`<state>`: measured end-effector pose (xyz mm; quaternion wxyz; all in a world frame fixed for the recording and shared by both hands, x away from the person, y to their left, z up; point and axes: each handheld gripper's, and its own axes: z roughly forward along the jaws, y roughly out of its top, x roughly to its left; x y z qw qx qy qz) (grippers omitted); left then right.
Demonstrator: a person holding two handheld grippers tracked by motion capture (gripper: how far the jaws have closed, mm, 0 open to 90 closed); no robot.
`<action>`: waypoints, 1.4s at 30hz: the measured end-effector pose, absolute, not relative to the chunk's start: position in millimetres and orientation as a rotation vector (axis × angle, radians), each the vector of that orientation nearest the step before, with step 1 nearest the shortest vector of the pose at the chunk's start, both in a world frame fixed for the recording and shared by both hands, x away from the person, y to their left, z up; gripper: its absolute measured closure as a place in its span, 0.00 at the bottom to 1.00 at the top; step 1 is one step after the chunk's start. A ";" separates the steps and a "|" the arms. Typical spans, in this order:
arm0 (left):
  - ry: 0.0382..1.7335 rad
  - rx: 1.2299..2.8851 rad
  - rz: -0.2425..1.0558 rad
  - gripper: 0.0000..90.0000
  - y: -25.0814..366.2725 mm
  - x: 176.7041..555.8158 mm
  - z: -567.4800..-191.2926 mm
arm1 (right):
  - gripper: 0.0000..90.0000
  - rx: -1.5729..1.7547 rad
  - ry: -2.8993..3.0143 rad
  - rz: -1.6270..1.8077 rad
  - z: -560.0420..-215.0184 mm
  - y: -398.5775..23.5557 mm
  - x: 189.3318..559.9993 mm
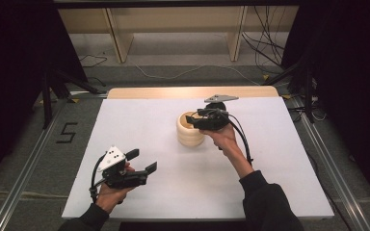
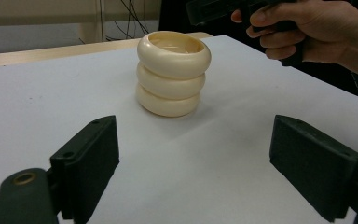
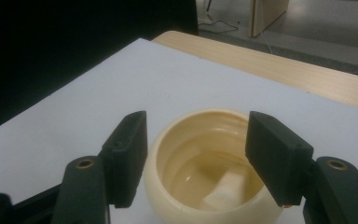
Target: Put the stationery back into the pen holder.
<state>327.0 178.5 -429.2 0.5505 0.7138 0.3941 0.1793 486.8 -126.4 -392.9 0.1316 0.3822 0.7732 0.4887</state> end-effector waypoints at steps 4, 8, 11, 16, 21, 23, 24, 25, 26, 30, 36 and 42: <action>0.933 1.691 0.423 0.17 178.4 327.1 -429.3 | 0.41 1.088 2.236 1.439 -387.7 -130.1 480.4; 0.932 1.692 0.423 0.17 178.3 327.0 -429.3 | 0.40 1.060 2.233 1.465 -383.0 -136.1 470.1; 0.932 1.693 0.423 0.17 178.0 327.4 -429.6 | 0.39 1.030 2.239 1.479 -382.7 -141.5 462.3; 0.930 1.699 0.423 0.17 178.1 327.6 -429.8 | 0.38 1.010 2.243 1.496 -384.9 -149.0 450.4; 0.930 1.698 0.422 0.17 178.1 327.7 -429.8 | 0.36 1.004 2.240 1.516 -385.5 -156.3 437.9; 0.928 1.699 0.422 0.17 178.0 327.5 -429.5 | 0.36 0.999 2.237 1.523 -385.1 -157.8 434.1; 0.928 1.698 0.422 0.17 178.0 327.6 -429.6 | 0.35 0.999 2.239 1.527 -384.8 -158.4 432.2; 0.929 1.699 0.421 0.17 178.0 327.7 -429.6 | 0.35 0.996 2.243 1.524 -384.6 -159.0 430.4; 0.929 1.699 0.421 0.17 177.9 327.8 -429.8 | 0.35 0.991 2.241 1.528 -384.9 -159.3 428.7; 0.931 1.699 0.419 0.17 178.0 328.3 -429.7 | 0.34 0.983 2.251 1.528 -386.6 -160.6 421.5; 0.932 1.701 0.420 0.17 177.6 328.5 -430.0 | 0.32 0.979 2.277 1.525 -393.8 -163.8 411.4; 0.929 1.706 0.420 0.17 176.1 329.1 -429.9 | 0.31 0.985 2.283 1.530 -400.1 -169.4 404.8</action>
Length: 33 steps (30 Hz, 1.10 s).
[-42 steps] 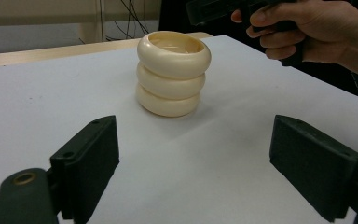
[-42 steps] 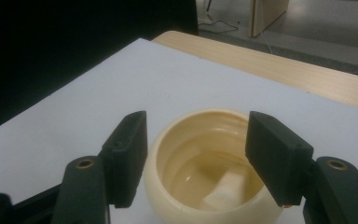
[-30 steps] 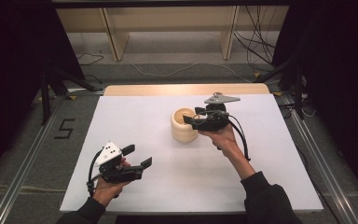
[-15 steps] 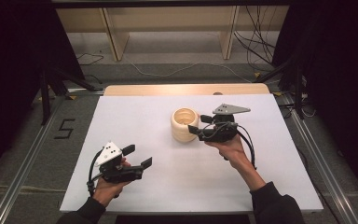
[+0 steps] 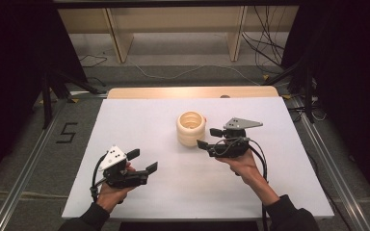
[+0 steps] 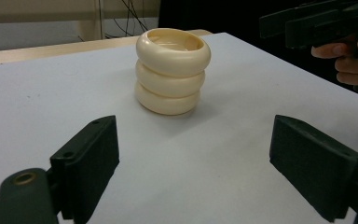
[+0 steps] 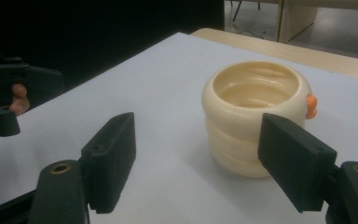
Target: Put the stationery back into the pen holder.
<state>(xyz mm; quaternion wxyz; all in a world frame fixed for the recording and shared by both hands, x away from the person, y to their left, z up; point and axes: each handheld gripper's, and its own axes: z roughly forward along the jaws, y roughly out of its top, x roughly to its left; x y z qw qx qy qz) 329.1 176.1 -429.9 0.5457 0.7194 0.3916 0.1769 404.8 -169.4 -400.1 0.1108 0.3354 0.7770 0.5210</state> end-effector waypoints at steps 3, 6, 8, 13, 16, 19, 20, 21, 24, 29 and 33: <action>0.925 1.708 0.418 0.17 175.6 329.6 -429.9 | 0.31 0.982 2.285 1.532 -402.6 -170.6 401.3; 0.923 1.706 0.417 0.17 175.4 329.7 -429.6 | 0.31 0.981 2.286 1.545 -403.6 -172.0 397.7; 0.919 1.708 0.419 0.17 175.0 329.1 -429.6 | 0.31 0.979 2.280 1.544 -404.1 -172.9 394.6; 0.915 1.711 0.421 0.17 175.9 327.8 -429.6 | 0.30 0.972 2.282 1.547 -405.2 -175.7 388.0; 0.915 1.708 0.420 0.17 176.4 327.3 -429.5 | 0.30 0.972 2.281 1.550 -406.6 -178.0 383.4; 0.914 1.709 0.419 0.17 176.5 327.1 -429.6 | 0.30 0.967 2.281 1.544 -408.3 -180.3 379.3; 0.914 1.709 0.420 0.17 176.6 327.1 -429.6 | 0.30 0.964 2.282 1.535 -409.0 -181.1 378.0; 0.915 1.708 0.419 0.17 176.6 327.1 -429.6 | 0.30 0.962 2.280 1.532 -409.8 -182.0 377.0; 0.917 1.707 0.418 0.17 176.5 327.5 -429.8 | 0.30 0.965 2.277 1.537 -412.2 -185.4 374.0; 0.914 1.711 0.417 0.17 176.4 327.4 -429.8 | 0.30 0.973 2.260 1.548 -414.5 -192.5 369.2; 0.915 1.714 0.410 0.17 176.5 327.9 -430.2 | 0.29 0.978 2.248 1.560 -415.7 -199.0 365.3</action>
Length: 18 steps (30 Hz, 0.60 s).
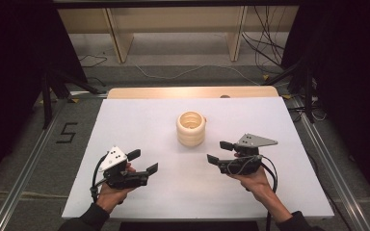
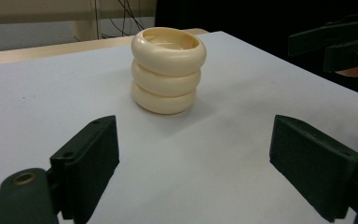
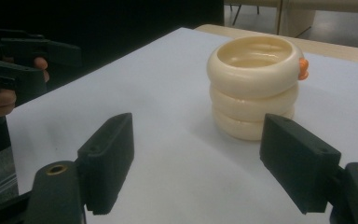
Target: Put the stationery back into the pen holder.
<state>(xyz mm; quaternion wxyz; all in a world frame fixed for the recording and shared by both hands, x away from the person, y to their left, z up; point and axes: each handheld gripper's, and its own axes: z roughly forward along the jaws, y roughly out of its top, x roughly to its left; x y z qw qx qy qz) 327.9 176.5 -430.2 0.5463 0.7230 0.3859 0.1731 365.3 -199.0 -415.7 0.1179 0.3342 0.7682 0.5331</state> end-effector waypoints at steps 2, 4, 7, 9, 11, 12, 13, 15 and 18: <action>0.914 1.716 0.411 0.17 176.3 327.8 -430.2 | 0.29 0.982 2.242 1.564 -416.8 -202.0 363.6; 0.914 1.716 0.409 0.17 176.2 327.8 -430.2 | 0.28 0.993 2.237 1.571 -417.9 -205.0 361.7; 0.913 1.718 0.406 0.17 176.0 327.8 -430.4 | 0.27 0.995 2.232 1.579 -419.9 -208.7 358.6; 0.913 1.720 0.403 0.17 176.0 327.8 -430.5 | 0.26 1.004 2.232 1.581 -421.2 -210.7 356.1; 0.913 1.722 0.401 0.17 176.0 327.7 -430.8 | 0.25 1.003 2.231 1.581 -422.7 -212.3 353.8; 0.912 1.722 0.400 0.17 176.1 327.5 -430.8 | 0.25 1.007 2.232 1.576 -423.2 -213.1 352.4; 0.912 1.722 0.400 0.17 176.2 327.3 -430.8 | 0.25 1.008 2.233 1.572 -423.7 -214.0 351.1; 0.911 1.722 0.399 0.17 176.7 326.9 -430.7 | 0.24 1.014 2.229 1.575 -424.9 -216.3 348.9; 0.910 1.724 0.396 0.17 177.2 326.5 -430.7 | 0.24 1.005 2.219 1.561 -427.4 -220.3 345.2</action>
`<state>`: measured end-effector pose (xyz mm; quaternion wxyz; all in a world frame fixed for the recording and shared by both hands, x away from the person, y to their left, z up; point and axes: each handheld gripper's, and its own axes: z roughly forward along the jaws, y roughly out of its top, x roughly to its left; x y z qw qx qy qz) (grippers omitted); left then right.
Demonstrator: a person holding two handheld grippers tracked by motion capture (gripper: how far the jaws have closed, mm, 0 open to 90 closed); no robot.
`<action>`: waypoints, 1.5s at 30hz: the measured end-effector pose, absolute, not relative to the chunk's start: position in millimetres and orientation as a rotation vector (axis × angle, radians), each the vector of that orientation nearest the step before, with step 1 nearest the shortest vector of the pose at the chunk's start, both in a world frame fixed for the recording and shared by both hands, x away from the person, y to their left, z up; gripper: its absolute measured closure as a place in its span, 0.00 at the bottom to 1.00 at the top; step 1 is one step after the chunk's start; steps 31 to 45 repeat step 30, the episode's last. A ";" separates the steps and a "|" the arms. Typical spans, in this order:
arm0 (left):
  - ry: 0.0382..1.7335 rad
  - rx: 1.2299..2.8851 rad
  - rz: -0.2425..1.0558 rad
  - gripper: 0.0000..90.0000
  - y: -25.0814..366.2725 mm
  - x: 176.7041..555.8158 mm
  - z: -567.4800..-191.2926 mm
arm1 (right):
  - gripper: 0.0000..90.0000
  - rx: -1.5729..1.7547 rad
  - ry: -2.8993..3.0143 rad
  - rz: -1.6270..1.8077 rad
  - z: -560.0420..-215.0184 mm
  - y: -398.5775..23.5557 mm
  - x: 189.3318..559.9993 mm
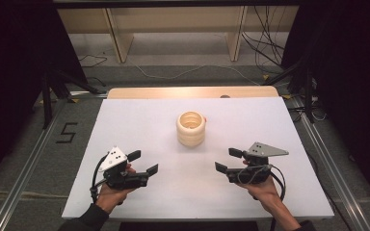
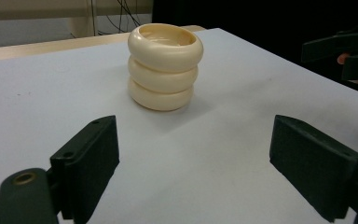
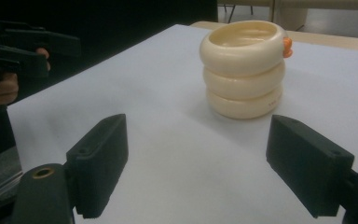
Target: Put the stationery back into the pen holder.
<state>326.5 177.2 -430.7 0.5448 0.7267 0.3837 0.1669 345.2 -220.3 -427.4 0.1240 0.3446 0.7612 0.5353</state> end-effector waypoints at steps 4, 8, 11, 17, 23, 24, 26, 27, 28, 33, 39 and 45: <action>0.909 1.724 0.396 0.17 176.9 326.1 -430.6 | 0.23 1.012 2.208 1.539 -430.9 -227.2 341.4; 0.906 1.728 0.395 0.17 176.6 326.0 -430.7 | 0.23 1.025 2.195 1.540 -432.8 -233.6 337.1; 0.903 1.728 0.394 0.17 176.5 325.8 -430.7 | 0.23 1.027 2.184 1.538 -434.2 -237.1 334.1; 0.899 1.727 0.390 0.17 176.1 325.7 -430.6 | 0.23 1.044 2.183 1.531 -437.2 -239.9 332.5; 0.897 1.730 0.390 0.17 175.6 325.8 -430.7 | 0.23 1.054 2.168 1.534 -437.1 -242.0 334.0; 0.898 1.730 0.390 0.17 175.6 325.8 -430.7 | 0.23 1.053 2.165 1.537 -436.9 -242.1 334.0; 0.897 1.731 0.391 0.17 175.4 325.8 -430.8 | 0.23 1.052 2.166 1.534 -436.9 -242.0 334.1; 0.897 1.731 0.392 0.17 175.3 325.8 -430.8 | 0.23 1.052 2.167 1.532 -437.1 -241.8 334.1; 0.897 1.731 0.391 0.17 175.2 325.8 -430.9 | 0.23 1.053 2.167 1.530 -437.2 -241.5 334.2; 0.896 1.732 0.392 0.17 175.0 326.0 -431.0 | 0.22 1.052 2.168 1.530 -437.4 -241.6 334.6; 0.896 1.732 0.392 0.17 175.0 326.0 -431.0 | 0.22 1.052 2.168 1.530 -437.4 -241.6 334.6; 0.896 1.732 0.392 0.17 175.0 326.0 -431.0 | 0.22 1.052 2.168 1.530 -437.4 -241.6 334.6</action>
